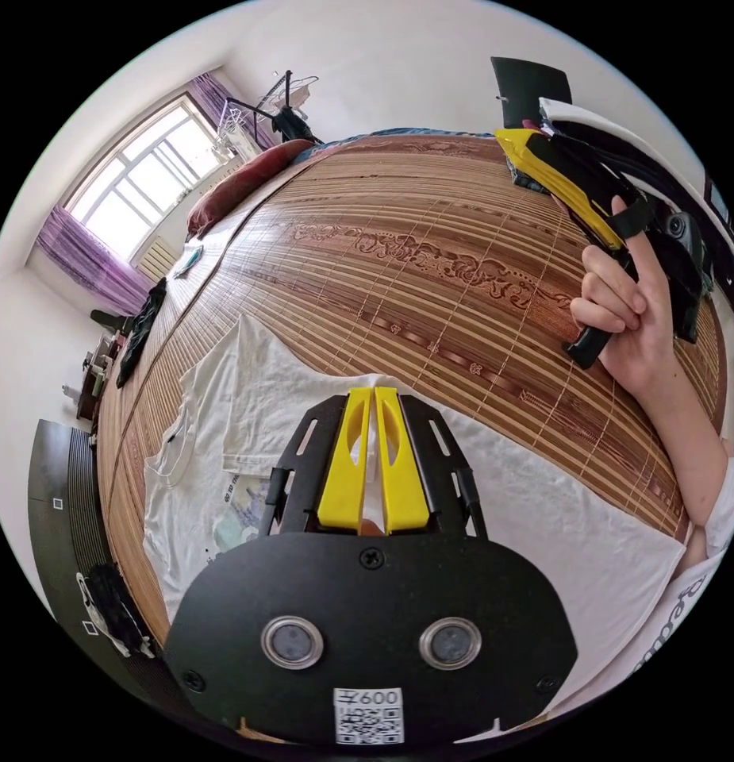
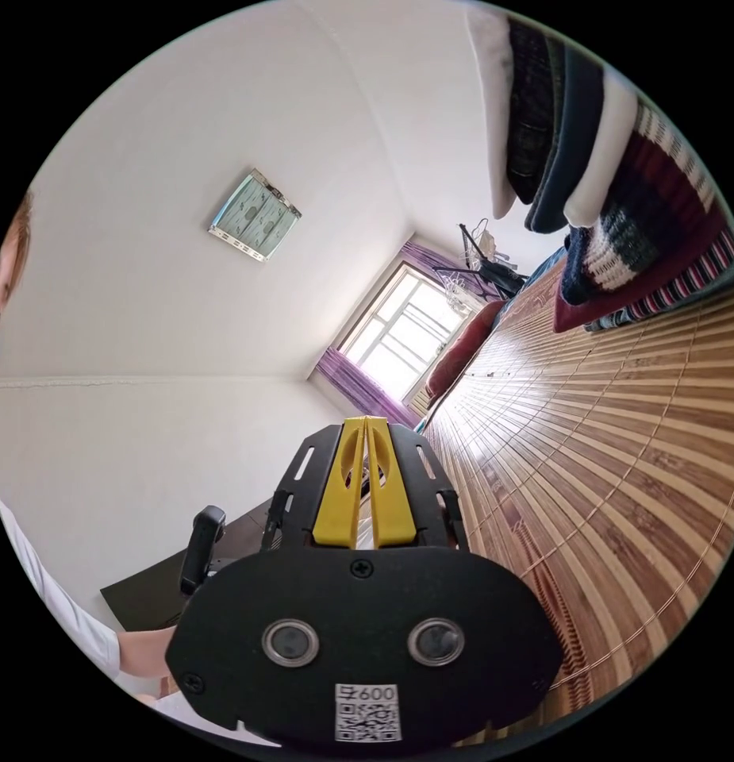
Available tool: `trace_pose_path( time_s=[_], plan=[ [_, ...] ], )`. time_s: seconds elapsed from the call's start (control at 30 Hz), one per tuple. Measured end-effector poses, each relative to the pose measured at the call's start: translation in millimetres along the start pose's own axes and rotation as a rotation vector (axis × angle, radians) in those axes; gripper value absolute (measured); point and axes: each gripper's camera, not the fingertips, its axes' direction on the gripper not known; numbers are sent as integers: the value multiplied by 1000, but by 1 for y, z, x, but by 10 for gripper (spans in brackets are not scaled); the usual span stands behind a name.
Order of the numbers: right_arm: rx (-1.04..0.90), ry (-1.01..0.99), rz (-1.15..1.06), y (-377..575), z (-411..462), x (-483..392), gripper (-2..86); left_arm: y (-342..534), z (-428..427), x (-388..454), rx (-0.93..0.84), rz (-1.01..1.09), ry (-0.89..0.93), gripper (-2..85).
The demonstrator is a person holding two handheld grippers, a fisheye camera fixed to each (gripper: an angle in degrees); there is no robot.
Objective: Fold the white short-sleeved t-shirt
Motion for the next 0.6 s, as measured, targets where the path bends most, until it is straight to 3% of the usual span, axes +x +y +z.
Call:
trace_pose_path(
  time_s=[0.23, 0.37, 0.6],
  plan=[
    [1, 0, 1, 1, 0, -1, -8, 2, -37, -25, 73, 26, 154, 56],
    [-2, 0, 2, 2, 1, -1, -8, -6, -77, -75, 199, -8, 60, 63],
    [0, 1, -3, 3, 1, -2, -8, -65, 7, -190, 71, -88, -23, 17]
  ],
)
